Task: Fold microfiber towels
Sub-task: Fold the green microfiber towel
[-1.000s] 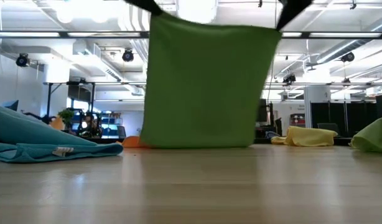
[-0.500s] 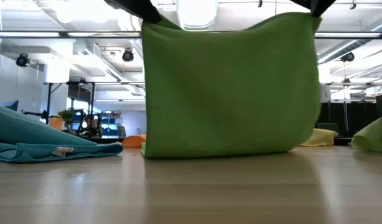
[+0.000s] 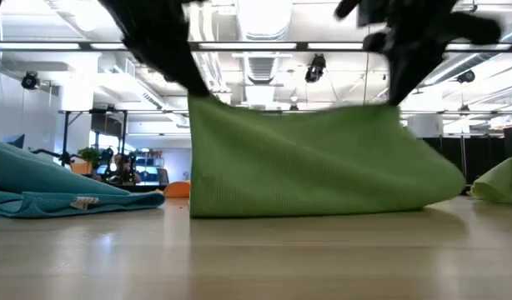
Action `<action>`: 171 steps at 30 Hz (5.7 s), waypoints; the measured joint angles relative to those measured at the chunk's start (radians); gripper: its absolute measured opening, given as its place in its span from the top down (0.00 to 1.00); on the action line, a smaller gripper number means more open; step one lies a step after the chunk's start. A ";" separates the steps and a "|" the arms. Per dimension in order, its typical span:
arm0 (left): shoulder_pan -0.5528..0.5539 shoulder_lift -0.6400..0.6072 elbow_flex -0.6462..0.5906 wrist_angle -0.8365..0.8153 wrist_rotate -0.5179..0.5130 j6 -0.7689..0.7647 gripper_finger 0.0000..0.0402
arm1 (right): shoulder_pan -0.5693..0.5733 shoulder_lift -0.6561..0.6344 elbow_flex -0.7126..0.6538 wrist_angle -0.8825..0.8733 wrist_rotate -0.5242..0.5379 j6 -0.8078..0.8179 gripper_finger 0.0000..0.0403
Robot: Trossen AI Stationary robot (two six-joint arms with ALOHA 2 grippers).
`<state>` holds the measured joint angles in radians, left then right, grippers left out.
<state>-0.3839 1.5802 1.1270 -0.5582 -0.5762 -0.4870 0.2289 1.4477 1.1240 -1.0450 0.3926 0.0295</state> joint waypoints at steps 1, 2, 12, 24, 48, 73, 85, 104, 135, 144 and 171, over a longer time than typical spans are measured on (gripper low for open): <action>0.021 0.002 -0.010 0.003 0.000 0.006 1.00 | -0.018 0.013 -0.019 0.046 0.003 -0.025 0.98; 0.041 0.002 -0.021 0.007 0.001 0.016 1.00 | -0.035 0.026 -0.039 0.098 0.003 -0.049 0.98; 0.194 0.002 -0.110 0.038 0.094 0.123 1.00 | -0.162 0.137 -0.130 0.313 0.054 -0.133 0.98; 0.308 0.016 -0.194 0.238 0.202 0.238 1.00 | -0.238 0.096 -0.130 0.250 0.054 -0.181 0.98; 0.378 0.038 -0.202 0.202 0.132 0.258 1.00 | -0.346 0.192 -0.123 0.383 0.056 -0.277 0.98; 0.377 -0.030 -0.211 0.052 0.010 0.239 0.71 | -0.344 0.133 -0.105 0.417 0.006 -0.180 0.61; 0.308 -0.006 -0.369 0.624 0.299 0.263 0.67 | -0.217 0.187 -0.195 0.495 -0.295 0.036 0.68; 0.150 0.177 -0.268 0.684 0.376 0.256 0.66 | -0.233 0.234 -0.240 0.357 0.005 -0.360 0.69; 0.209 0.276 -0.206 0.670 0.439 0.456 0.67 | -0.037 0.218 -0.275 0.552 -0.368 0.077 0.71; 0.160 0.181 -0.193 0.674 0.383 0.544 0.67 | -0.025 0.160 -0.234 0.402 -0.257 0.049 0.71; 0.141 0.269 -0.193 0.769 0.450 0.656 0.66 | 0.105 0.145 -0.156 0.324 -0.374 -0.156 0.56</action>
<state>-0.2424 1.8488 0.9337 0.2109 -0.1267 0.1692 0.3335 1.5929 0.9684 -0.7206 0.0184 -0.1263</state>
